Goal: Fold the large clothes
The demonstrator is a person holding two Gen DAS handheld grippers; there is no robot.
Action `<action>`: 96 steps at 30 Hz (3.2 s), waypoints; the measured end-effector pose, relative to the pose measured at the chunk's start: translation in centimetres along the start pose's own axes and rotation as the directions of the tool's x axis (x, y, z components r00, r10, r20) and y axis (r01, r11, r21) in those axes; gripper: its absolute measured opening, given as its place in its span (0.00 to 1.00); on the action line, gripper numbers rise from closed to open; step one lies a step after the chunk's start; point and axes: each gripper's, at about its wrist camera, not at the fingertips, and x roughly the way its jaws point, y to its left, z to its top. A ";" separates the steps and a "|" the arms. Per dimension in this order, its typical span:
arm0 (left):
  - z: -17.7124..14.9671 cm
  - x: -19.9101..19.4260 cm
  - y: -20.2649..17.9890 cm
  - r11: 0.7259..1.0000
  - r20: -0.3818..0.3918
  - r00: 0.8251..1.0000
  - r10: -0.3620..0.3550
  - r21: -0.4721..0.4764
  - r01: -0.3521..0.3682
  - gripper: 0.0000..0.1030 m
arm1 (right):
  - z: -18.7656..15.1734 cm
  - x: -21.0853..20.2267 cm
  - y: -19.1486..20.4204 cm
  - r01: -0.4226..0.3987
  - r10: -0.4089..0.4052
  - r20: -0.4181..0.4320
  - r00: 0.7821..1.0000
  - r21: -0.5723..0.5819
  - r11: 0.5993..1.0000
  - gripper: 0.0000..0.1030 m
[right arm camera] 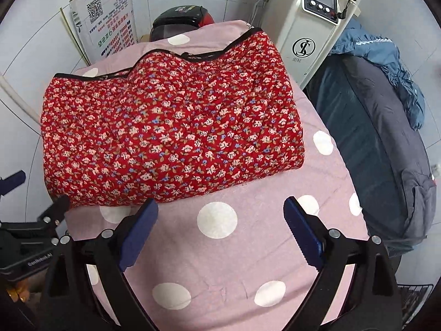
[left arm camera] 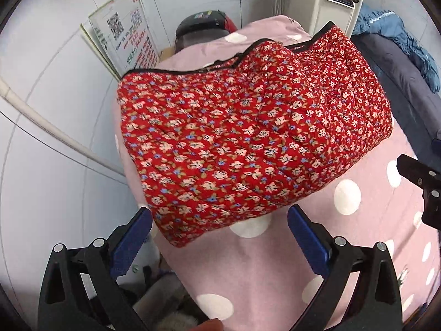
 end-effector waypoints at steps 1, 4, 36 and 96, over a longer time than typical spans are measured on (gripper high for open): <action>0.0 0.1 0.1 1.000 -0.009 1.000 -0.005 -0.012 0.005 0.94 | 0.2 0.0 0.0 0.002 -0.002 -0.005 1.000 -0.001 1.000 0.89; 0.2 0.9 0.3 0.998 -0.051 0.999 -0.006 -0.055 0.003 0.94 | 0.7 0.0 0.3 0.001 -0.001 -0.011 1.000 -0.017 1.000 0.89; -0.6 3.6 1.2 0.995 -0.096 0.995 0.010 -0.097 -0.020 0.94 | 0.8 1.9 1.8 -0.019 0.014 -0.087 0.996 -0.055 0.998 0.89; -0.6 2.8 0.4 0.999 -0.056 0.998 0.008 -0.033 -0.010 0.94 | 0.4 1.8 2.0 -0.003 -0.002 -0.088 0.996 -0.057 0.998 0.89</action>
